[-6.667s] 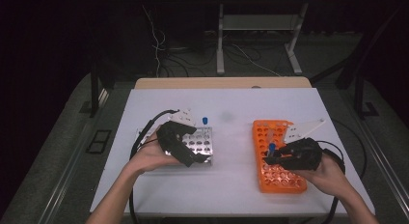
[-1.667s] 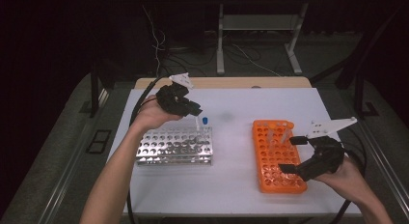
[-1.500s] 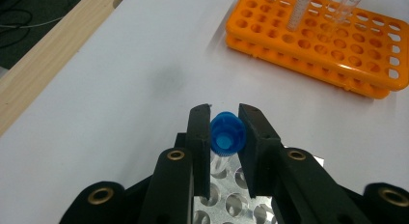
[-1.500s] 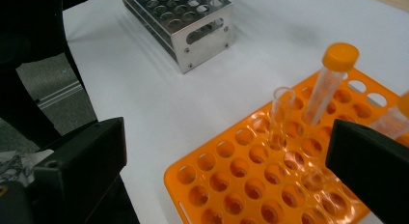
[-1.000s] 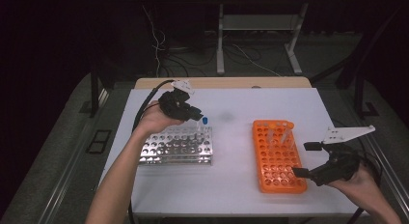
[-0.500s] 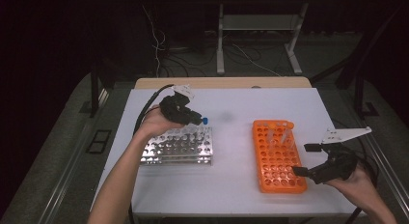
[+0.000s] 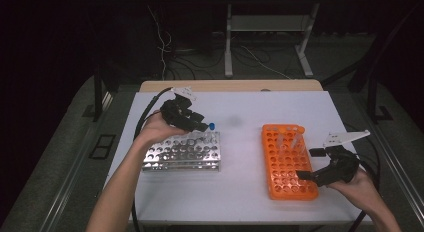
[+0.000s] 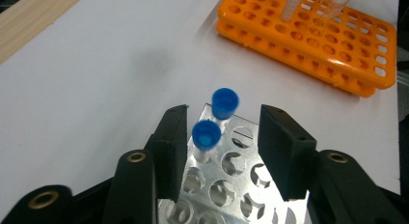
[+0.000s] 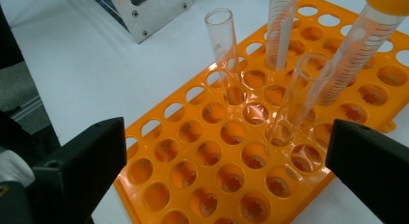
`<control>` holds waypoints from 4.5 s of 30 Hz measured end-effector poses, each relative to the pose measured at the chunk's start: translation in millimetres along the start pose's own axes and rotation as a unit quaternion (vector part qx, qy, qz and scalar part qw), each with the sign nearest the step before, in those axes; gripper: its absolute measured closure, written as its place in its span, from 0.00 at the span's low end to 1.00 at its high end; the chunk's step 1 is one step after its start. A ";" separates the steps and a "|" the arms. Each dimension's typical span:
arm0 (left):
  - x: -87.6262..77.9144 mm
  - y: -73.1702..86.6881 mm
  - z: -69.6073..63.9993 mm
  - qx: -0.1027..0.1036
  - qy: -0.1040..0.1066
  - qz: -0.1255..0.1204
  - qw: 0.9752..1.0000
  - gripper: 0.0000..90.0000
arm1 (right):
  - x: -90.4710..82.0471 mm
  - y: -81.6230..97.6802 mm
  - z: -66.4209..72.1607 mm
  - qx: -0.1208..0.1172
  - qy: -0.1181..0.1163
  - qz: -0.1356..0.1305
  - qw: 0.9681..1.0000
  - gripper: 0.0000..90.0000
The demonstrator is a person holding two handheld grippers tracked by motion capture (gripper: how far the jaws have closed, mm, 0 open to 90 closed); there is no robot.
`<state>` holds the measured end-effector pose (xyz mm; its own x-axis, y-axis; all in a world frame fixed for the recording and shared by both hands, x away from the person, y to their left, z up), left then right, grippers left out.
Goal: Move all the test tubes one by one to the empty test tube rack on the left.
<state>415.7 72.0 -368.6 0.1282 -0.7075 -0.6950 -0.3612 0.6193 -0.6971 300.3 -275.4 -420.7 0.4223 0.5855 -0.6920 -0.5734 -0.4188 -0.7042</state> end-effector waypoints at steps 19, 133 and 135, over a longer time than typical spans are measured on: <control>-17.6 14.3 -40.0 -0.010 -0.021 -0.014 1.000 0.20 | 22.1 -1.7 -18.2 -0.008 0.015 0.030 0.999 0.07; 9.9 -21.7 -118.4 0.082 0.048 0.004 0.995 0.06 | 54.7 -103.0 107.3 -0.190 -0.081 0.059 0.977 0.83; 11.5 -24.0 -120.3 0.086 0.054 0.008 0.995 0.09 | 58.0 -102.9 108.8 -0.192 -0.084 0.060 0.976 0.83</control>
<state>314.7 8.1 -338.7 0.0198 -0.7237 -0.6898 -0.1977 0.6735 -0.7123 307.5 -122.8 -371.1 0.2282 0.6080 -0.7604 -0.2921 -0.7023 -0.6492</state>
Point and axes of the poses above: each handheld gripper's, and its own axes: x roughly forward along the jaws, y roughly out of its underside, z roughly to its left, the point moved 7 cm from there along x, roughly forward along the jaws, and after that the axes turned 4 degrees about y, right-handed, at the moved point
